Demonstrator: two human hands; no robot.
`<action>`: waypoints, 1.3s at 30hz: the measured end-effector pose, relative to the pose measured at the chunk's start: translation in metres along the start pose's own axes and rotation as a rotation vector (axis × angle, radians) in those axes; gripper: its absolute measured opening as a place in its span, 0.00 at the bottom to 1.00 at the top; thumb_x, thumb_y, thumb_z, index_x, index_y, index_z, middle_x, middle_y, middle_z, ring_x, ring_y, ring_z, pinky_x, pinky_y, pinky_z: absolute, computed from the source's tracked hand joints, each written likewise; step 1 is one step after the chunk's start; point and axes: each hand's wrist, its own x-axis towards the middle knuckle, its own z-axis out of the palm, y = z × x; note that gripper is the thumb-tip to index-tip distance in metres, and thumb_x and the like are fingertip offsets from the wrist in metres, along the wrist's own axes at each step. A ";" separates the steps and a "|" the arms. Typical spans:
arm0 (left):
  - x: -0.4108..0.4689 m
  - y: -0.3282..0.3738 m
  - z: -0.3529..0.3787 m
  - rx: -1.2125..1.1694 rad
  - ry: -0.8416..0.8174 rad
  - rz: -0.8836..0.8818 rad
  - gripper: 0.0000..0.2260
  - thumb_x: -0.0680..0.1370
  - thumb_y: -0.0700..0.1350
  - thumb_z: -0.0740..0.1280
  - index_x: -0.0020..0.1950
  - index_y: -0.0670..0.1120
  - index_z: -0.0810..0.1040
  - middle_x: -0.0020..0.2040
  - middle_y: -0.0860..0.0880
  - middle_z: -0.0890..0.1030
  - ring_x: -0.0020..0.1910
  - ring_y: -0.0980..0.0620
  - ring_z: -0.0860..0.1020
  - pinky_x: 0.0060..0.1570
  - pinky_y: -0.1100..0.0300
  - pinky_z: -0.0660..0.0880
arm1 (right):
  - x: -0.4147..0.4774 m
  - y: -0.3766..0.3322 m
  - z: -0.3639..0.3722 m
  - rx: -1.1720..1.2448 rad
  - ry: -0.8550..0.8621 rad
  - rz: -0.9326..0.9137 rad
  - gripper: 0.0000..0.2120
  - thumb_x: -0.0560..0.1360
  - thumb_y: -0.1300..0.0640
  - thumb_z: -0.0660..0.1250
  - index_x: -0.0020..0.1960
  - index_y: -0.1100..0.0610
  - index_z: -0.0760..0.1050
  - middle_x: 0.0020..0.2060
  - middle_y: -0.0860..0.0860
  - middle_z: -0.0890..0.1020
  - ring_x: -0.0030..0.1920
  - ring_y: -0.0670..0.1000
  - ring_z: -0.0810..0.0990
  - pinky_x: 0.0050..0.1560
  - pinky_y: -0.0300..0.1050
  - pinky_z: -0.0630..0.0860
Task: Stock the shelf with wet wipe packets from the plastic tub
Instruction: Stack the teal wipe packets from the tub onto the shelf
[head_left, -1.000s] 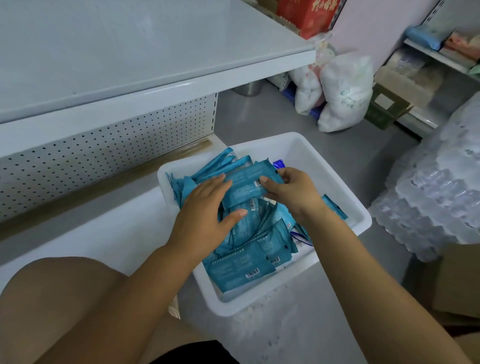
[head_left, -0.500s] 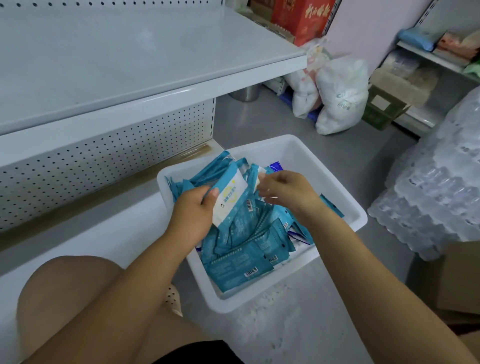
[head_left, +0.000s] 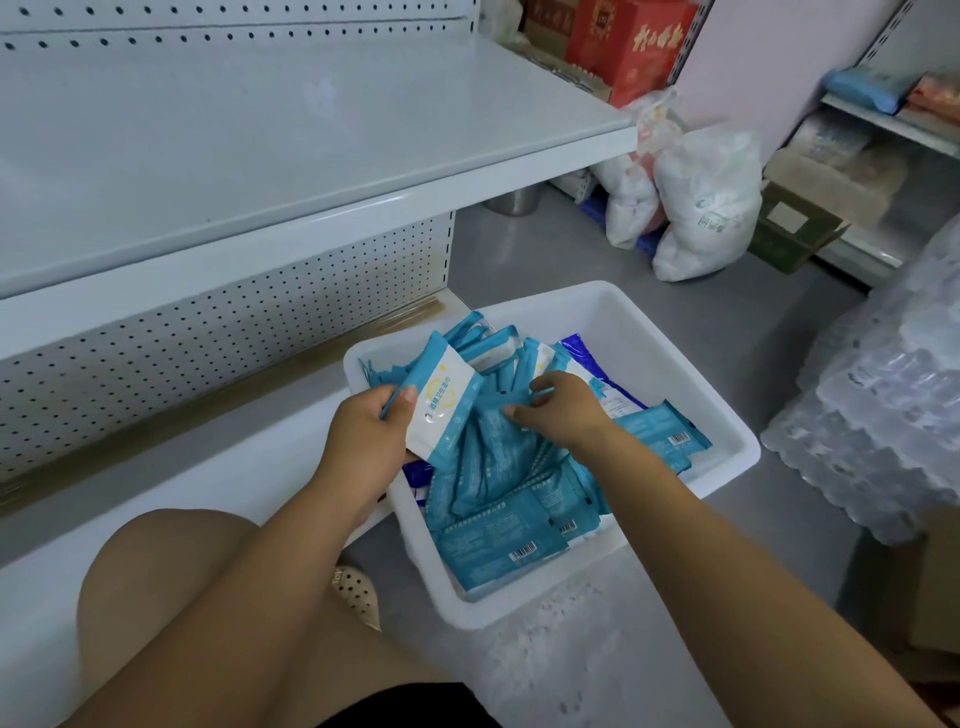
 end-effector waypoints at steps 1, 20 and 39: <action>-0.001 0.000 -0.003 -0.032 0.007 -0.006 0.09 0.84 0.49 0.62 0.54 0.48 0.81 0.52 0.44 0.85 0.50 0.48 0.84 0.53 0.45 0.83 | -0.001 0.000 0.001 0.024 0.003 -0.002 0.30 0.72 0.51 0.77 0.70 0.58 0.71 0.63 0.55 0.78 0.58 0.54 0.79 0.56 0.46 0.75; -0.018 0.045 -0.004 -0.160 0.014 0.084 0.10 0.85 0.45 0.62 0.47 0.52 0.80 0.43 0.52 0.86 0.39 0.57 0.85 0.40 0.58 0.83 | -0.026 0.001 -0.027 0.375 0.160 -0.174 0.13 0.72 0.57 0.78 0.49 0.61 0.77 0.40 0.50 0.80 0.38 0.47 0.79 0.38 0.38 0.75; -0.063 0.148 0.005 -0.555 -0.298 0.019 0.23 0.80 0.59 0.62 0.63 0.42 0.80 0.57 0.43 0.85 0.57 0.45 0.84 0.58 0.46 0.79 | -0.096 -0.068 -0.041 0.309 0.369 -1.178 0.08 0.70 0.62 0.78 0.49 0.62 0.84 0.56 0.51 0.85 0.61 0.48 0.81 0.64 0.48 0.76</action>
